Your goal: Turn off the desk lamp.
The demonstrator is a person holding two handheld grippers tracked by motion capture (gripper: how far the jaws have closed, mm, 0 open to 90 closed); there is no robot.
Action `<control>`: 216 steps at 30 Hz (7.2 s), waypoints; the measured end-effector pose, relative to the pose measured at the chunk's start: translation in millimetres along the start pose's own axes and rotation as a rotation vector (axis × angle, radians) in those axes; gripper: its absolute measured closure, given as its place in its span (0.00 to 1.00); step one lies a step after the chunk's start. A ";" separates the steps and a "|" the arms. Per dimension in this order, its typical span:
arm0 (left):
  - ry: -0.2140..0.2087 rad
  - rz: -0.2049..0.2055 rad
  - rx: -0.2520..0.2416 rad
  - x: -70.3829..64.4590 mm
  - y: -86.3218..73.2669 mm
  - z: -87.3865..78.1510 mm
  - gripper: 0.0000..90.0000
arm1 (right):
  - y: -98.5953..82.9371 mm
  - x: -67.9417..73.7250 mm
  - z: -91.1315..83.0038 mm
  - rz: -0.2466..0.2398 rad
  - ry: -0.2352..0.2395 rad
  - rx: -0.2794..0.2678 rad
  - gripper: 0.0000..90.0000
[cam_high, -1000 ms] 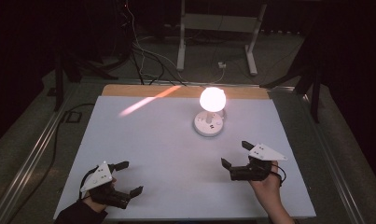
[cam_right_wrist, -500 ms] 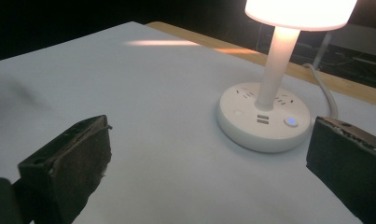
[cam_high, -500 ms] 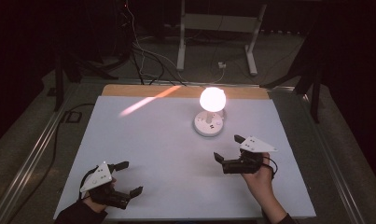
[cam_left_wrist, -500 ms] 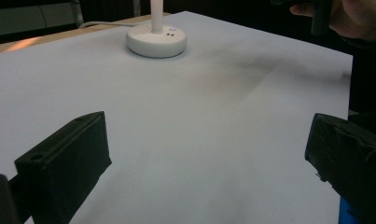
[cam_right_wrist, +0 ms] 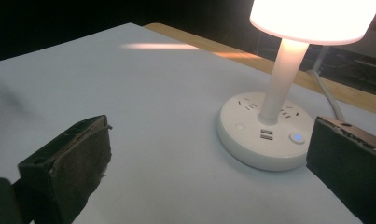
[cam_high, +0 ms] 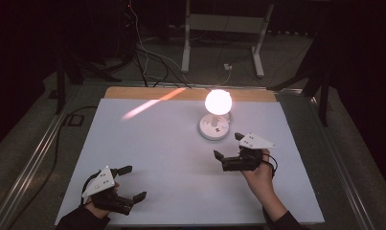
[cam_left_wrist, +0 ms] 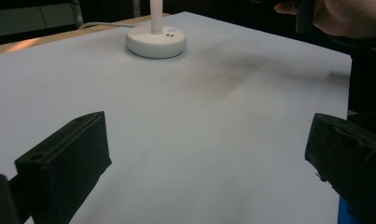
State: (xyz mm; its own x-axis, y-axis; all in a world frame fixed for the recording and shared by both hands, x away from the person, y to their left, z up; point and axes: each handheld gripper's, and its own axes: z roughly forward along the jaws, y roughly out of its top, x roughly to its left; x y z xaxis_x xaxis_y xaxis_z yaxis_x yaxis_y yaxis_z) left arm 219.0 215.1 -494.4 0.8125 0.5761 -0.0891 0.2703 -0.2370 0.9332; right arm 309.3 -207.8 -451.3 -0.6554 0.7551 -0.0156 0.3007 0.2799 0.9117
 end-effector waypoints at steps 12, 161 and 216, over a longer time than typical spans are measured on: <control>-0.004 -0.003 -0.001 0.3 -0.2 -0.2 0.01 | 5.9 -2.6 17.7 -0.001 0.001 0.014 0.00; -0.005 -0.006 -0.002 -0.2 -0.4 -0.9 0.01 | 3.8 -25.9 128.0 0.092 -0.198 0.301 1.00; -0.003 -0.005 -0.002 0.0 -0.2 -1.6 0.01 | 12.4 -30.1 120.1 0.120 -0.201 0.256 1.00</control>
State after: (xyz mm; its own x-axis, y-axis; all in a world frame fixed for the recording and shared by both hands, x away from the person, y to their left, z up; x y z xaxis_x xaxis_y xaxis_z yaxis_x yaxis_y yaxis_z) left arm 218.1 216.3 -494.1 0.8128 0.5748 -0.0945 0.2733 -0.2330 0.9333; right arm 415.9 -155.9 -488.8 -0.4631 0.8861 -0.0180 0.5481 0.3023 0.7799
